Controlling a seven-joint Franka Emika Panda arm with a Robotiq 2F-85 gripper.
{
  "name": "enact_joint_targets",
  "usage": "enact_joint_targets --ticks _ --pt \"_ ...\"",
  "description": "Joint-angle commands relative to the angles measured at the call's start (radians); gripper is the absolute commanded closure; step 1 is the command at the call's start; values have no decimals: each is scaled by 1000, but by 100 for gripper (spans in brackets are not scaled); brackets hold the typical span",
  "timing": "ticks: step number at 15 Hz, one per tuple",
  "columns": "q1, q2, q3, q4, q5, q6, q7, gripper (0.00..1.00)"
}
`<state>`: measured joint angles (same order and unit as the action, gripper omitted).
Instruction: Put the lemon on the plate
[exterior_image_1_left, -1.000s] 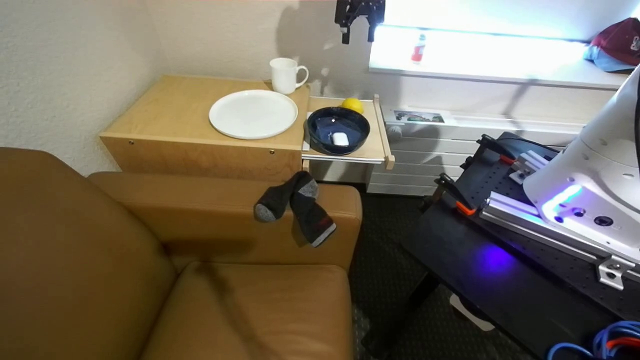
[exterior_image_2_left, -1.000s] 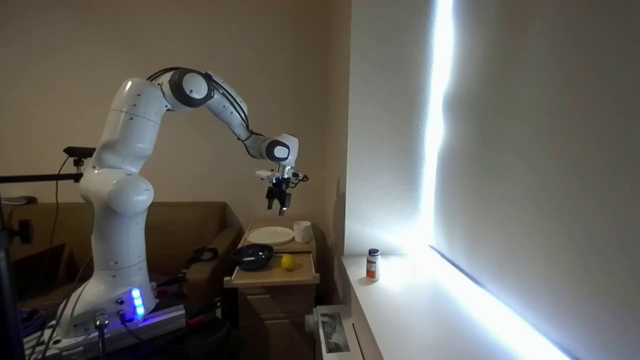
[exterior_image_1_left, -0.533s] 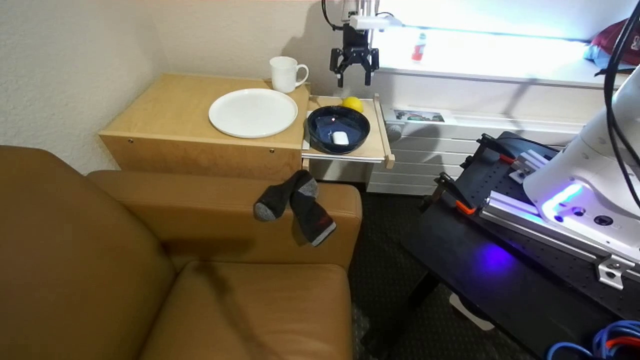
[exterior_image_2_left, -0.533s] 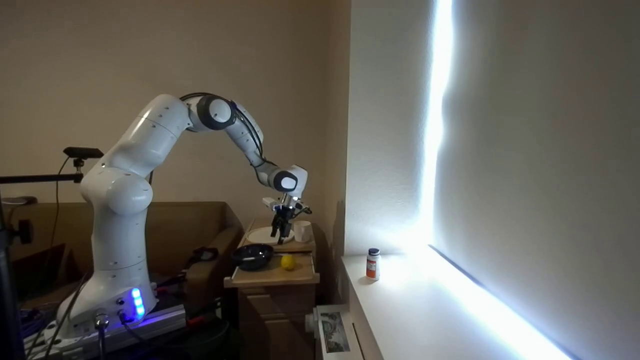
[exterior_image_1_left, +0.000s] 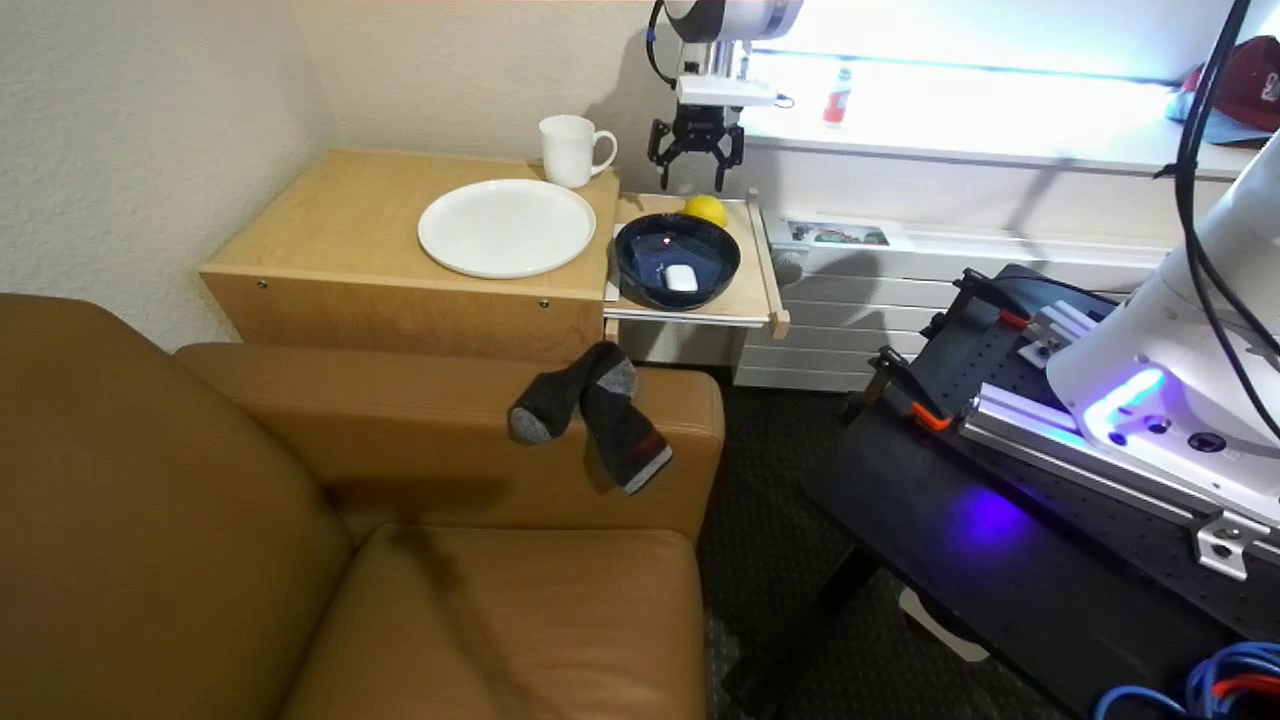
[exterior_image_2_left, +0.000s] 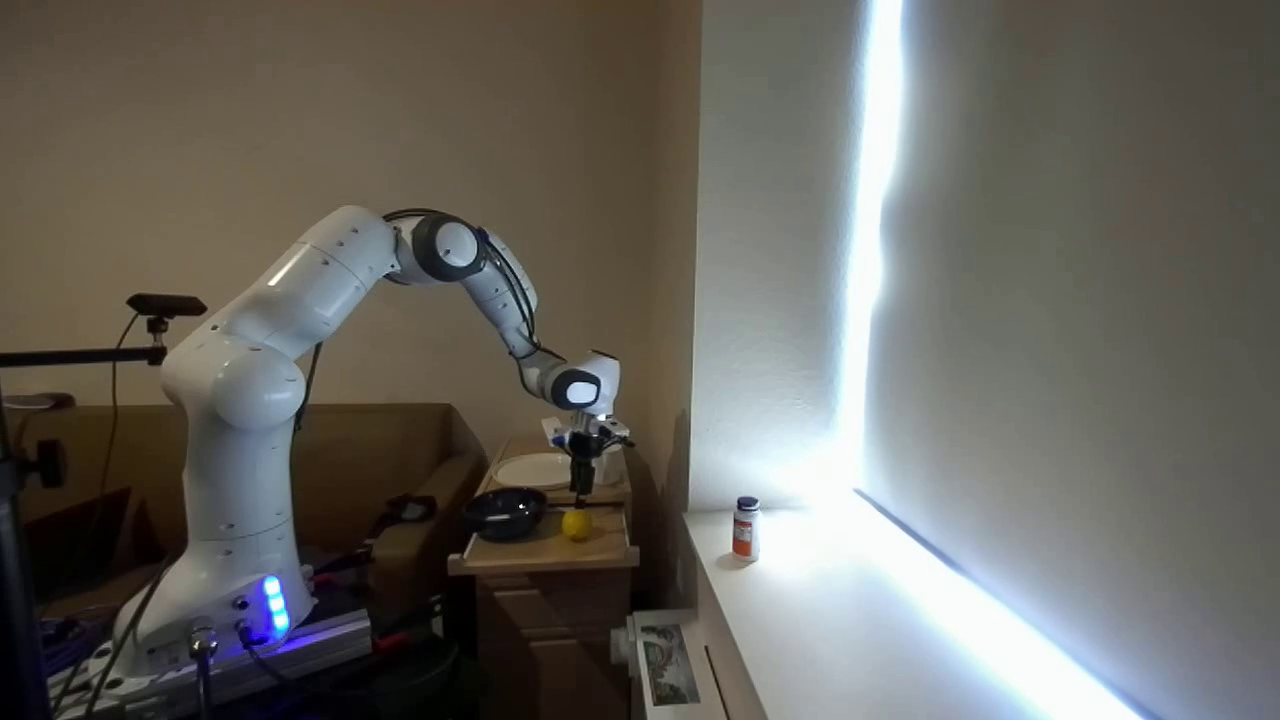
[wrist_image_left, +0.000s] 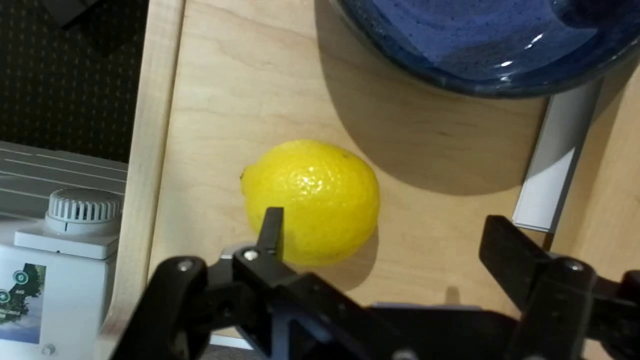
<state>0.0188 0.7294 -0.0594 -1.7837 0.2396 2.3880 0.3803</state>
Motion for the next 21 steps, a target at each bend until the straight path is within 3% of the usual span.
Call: enact_joint_targets --ticks 1,7,14,15,16,19,21 --pt "-1 1 2 2 -2 -2 1 0" --pt "27 31 -48 -7 -29 -23 102 0" --pt "16 59 -37 -3 -14 -14 111 0" --pt "6 69 -29 2 -10 -14 92 25" --pt "6 77 -29 5 -8 -10 94 26" --pt "2 86 -26 7 -2 -8 93 46" --pt "0 83 -28 4 0 2 94 49"
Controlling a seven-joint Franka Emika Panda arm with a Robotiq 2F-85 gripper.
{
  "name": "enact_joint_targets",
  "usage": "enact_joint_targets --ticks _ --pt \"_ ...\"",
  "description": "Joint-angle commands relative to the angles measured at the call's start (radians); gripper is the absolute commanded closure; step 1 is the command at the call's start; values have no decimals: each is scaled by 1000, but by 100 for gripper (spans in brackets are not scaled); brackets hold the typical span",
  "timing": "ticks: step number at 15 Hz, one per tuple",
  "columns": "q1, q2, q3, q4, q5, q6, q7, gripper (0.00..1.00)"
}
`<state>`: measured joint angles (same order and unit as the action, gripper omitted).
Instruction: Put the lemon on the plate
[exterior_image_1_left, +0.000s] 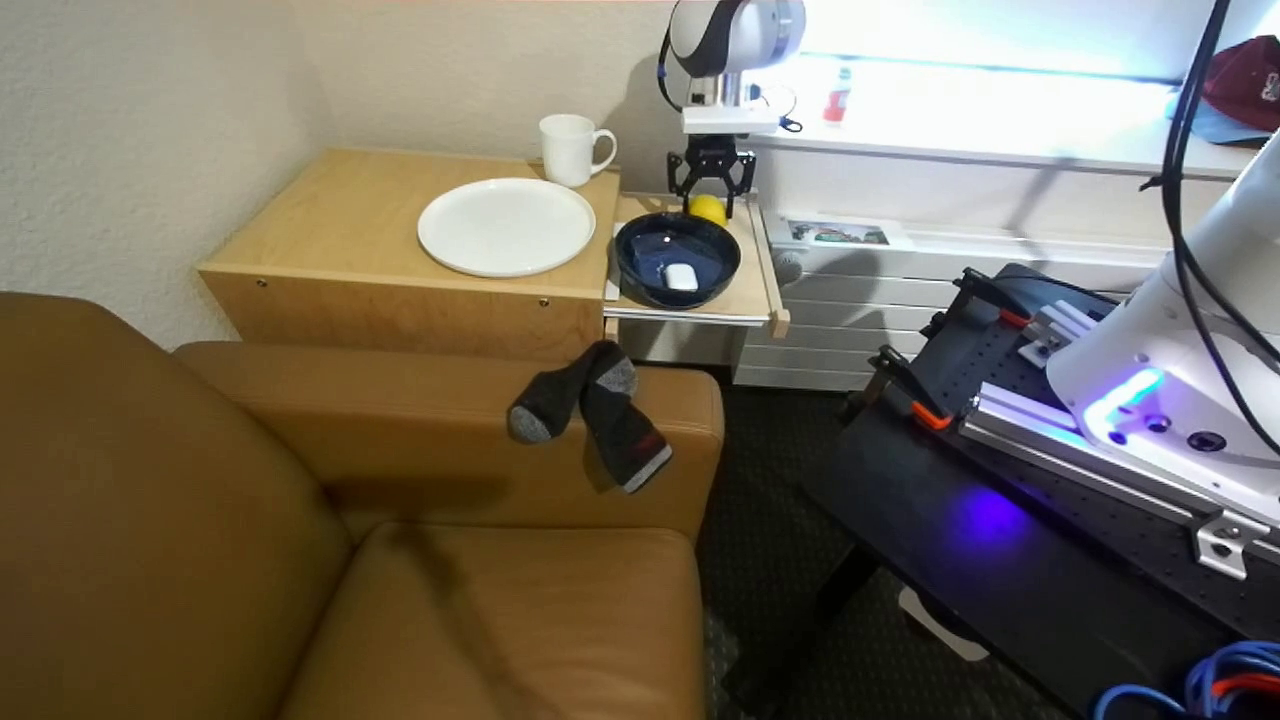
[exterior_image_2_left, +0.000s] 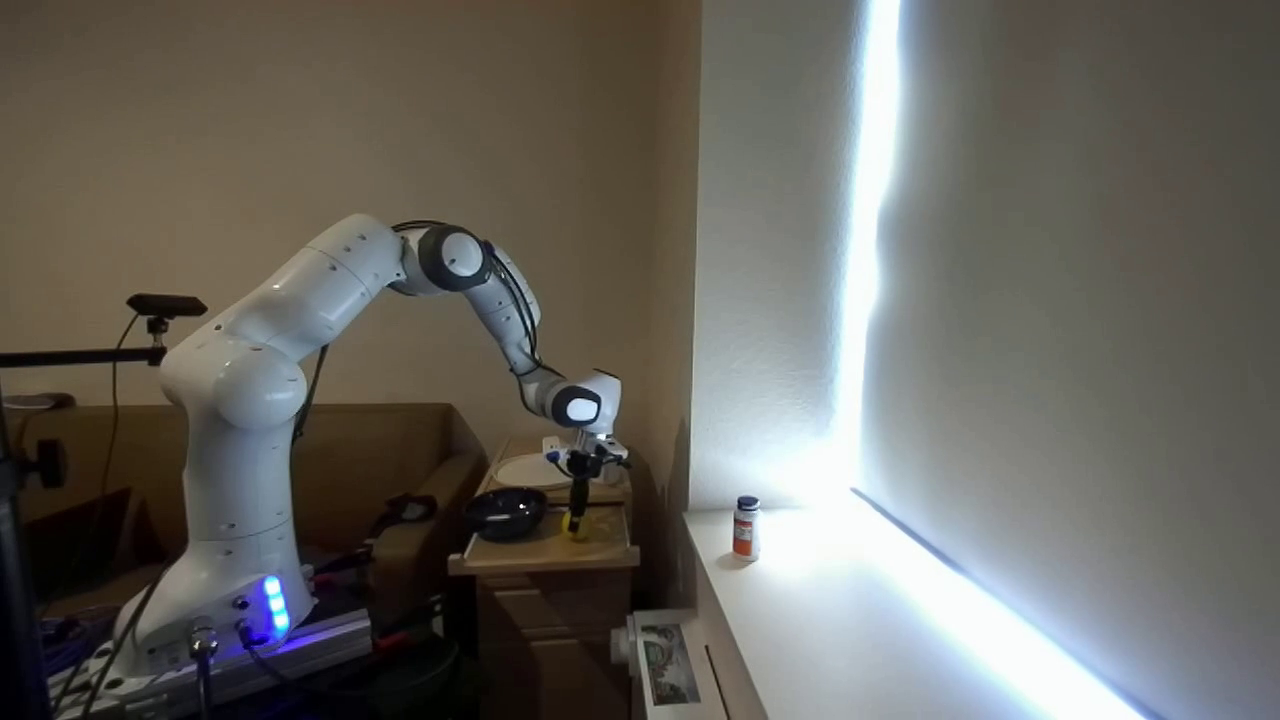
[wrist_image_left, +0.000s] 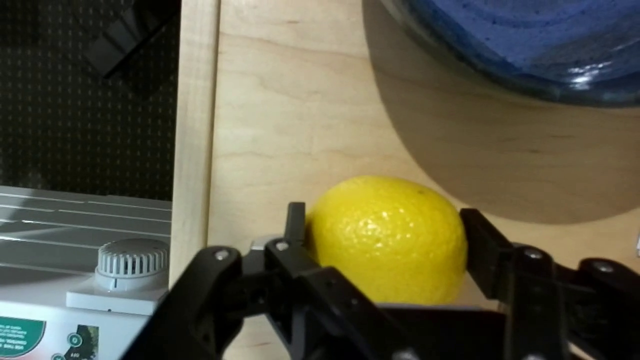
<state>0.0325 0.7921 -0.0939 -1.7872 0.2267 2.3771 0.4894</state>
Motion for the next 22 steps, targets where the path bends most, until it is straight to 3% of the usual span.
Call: enact_joint_targets --ticks 1,4,8,12,16,17,18,20,21,22 --pt "-25 11 18 3 28 26 -30 50" --pt "-68 -83 68 -62 99 130 -127 50" --pt "-58 -241 85 -147 68 239 -238 50" --pt "-37 -398 176 -182 79 176 -361 50" --pt "49 -419 281 -101 89 132 -393 50" --pt "34 -413 238 -121 78 160 -354 50" --pt "56 -421 252 -118 78 160 -341 25" --pt "68 -417 247 -119 76 161 -330 25" --pt "59 -413 238 -120 76 161 -333 50" --pt "51 -387 228 -104 71 150 -331 50"
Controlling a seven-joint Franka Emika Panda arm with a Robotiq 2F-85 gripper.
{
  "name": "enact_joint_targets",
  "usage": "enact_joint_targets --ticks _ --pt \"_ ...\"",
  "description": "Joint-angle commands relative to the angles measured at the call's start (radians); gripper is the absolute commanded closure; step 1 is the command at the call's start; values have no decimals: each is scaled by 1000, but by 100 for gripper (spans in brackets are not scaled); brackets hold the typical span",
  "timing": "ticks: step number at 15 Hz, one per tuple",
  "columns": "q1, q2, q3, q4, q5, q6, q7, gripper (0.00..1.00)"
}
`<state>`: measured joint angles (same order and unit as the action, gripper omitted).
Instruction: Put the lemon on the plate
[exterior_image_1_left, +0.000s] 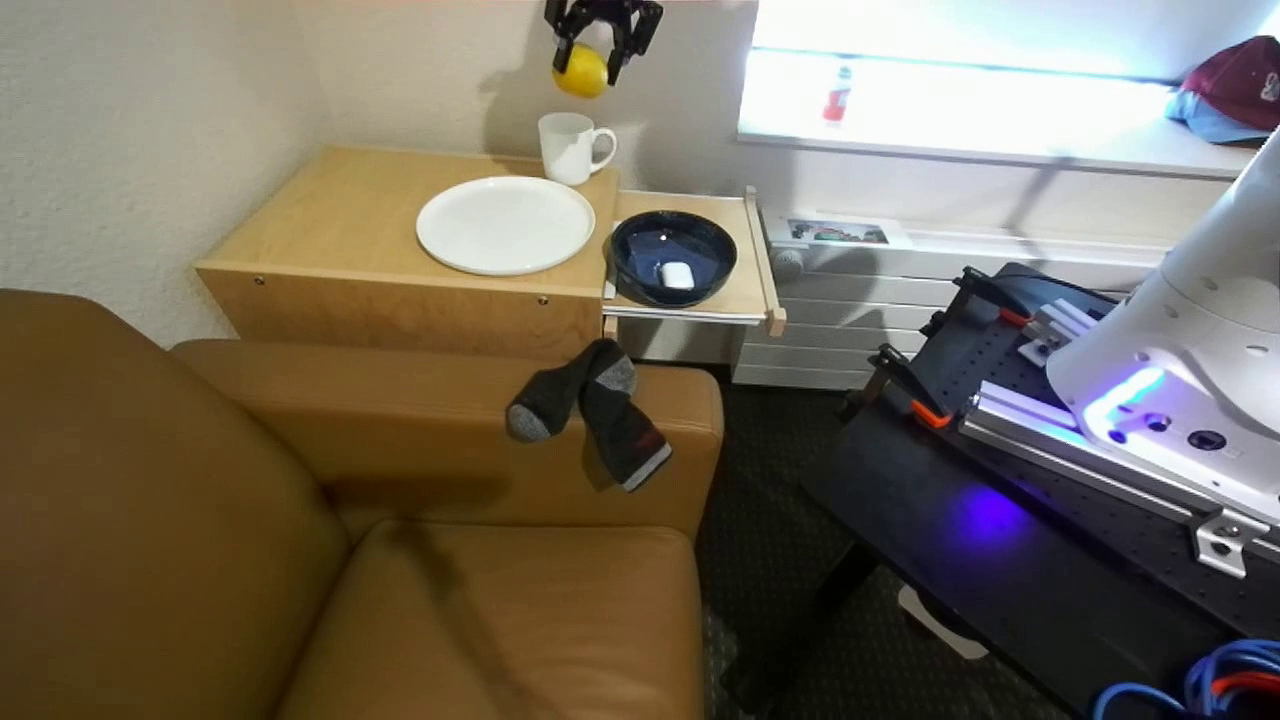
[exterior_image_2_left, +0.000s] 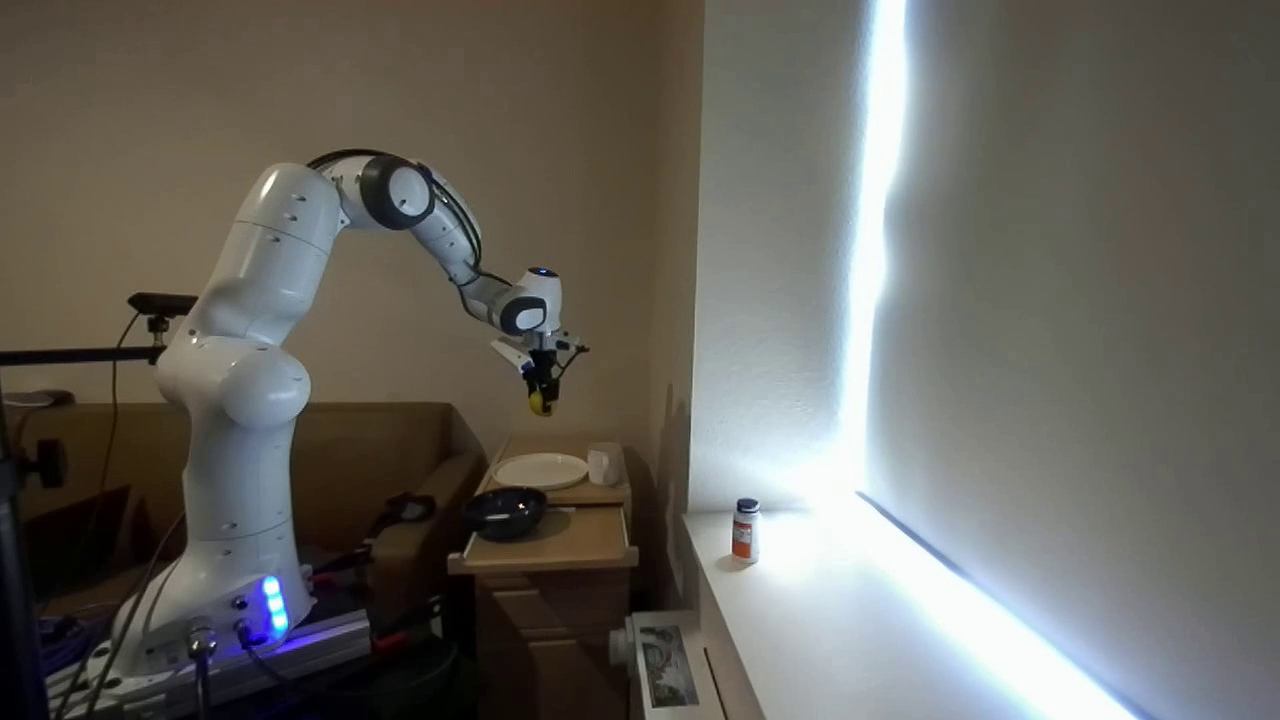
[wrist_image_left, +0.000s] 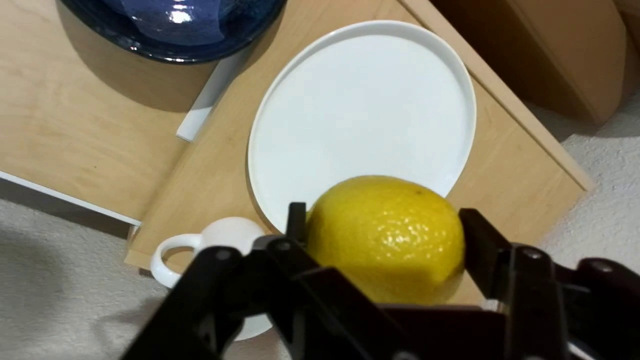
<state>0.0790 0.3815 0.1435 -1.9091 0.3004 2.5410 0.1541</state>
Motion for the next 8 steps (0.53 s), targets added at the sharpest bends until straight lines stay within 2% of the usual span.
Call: enact_joint_targets --ticks 1,4,6,8 --pt "14 62 -17 51 -23 -29 12 50" --pt "101 158 -69 149 -186 -55 108 50" --pt "185 246 -132 251 -329 -109 208 50" --pt "223 329 -145 356 -388 -178 228 50"
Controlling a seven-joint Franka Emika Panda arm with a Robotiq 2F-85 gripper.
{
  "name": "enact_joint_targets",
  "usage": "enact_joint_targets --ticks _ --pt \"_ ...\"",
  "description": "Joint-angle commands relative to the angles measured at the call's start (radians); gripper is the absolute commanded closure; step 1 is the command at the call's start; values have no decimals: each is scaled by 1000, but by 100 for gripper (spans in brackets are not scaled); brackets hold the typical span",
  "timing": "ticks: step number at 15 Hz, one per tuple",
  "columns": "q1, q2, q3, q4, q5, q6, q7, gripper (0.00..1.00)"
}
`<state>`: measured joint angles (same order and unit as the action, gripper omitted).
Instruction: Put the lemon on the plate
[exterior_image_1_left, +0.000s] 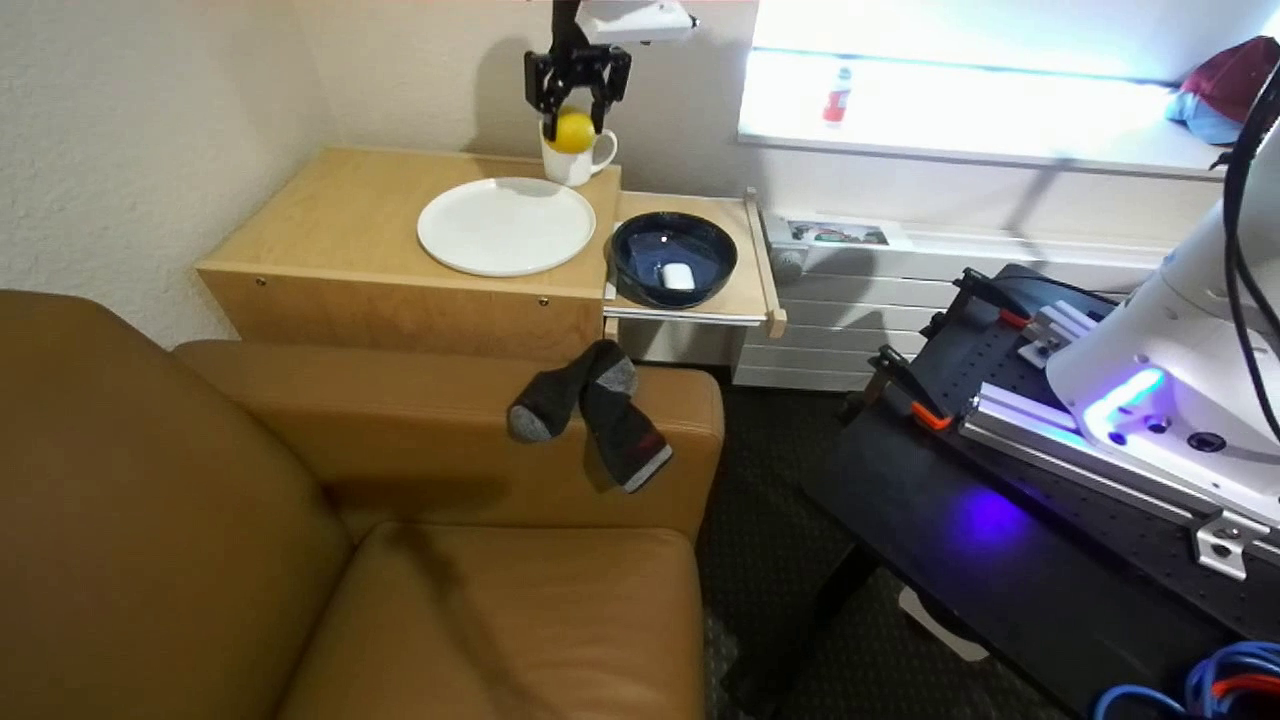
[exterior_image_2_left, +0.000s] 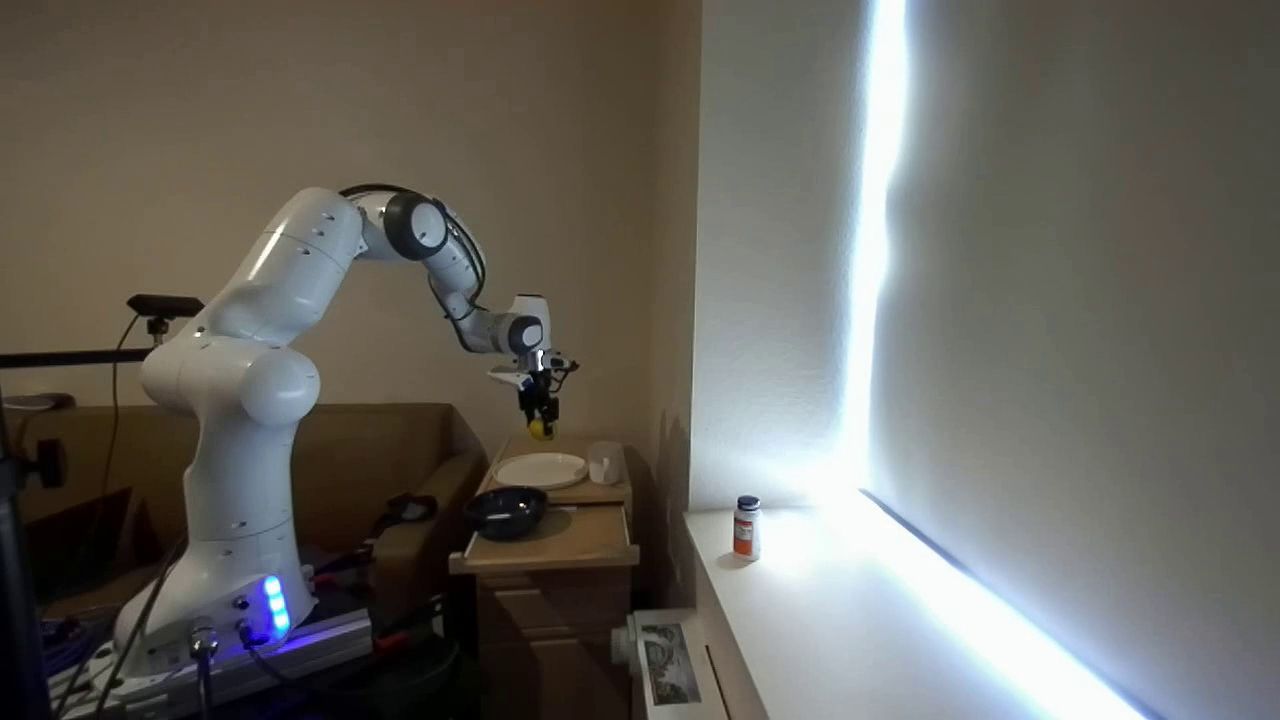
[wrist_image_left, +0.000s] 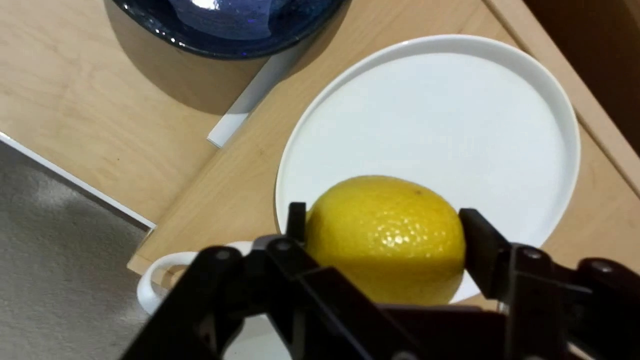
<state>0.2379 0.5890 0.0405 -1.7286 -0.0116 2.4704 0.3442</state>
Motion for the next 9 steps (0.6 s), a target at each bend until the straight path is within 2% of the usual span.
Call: enact_joint_targets --ticks 1,4,5,8,9 --pt "77 156 -43 217 -91 -136 31 50" --pt "98 256 -40 347 -115 -174 11 50" --pt "92 192 -31 239 -96 -128 26 25" --pt "100 252 -35 315 -98 -135 24 25" --pt "100 257 -36 324 -98 -137 23 50"
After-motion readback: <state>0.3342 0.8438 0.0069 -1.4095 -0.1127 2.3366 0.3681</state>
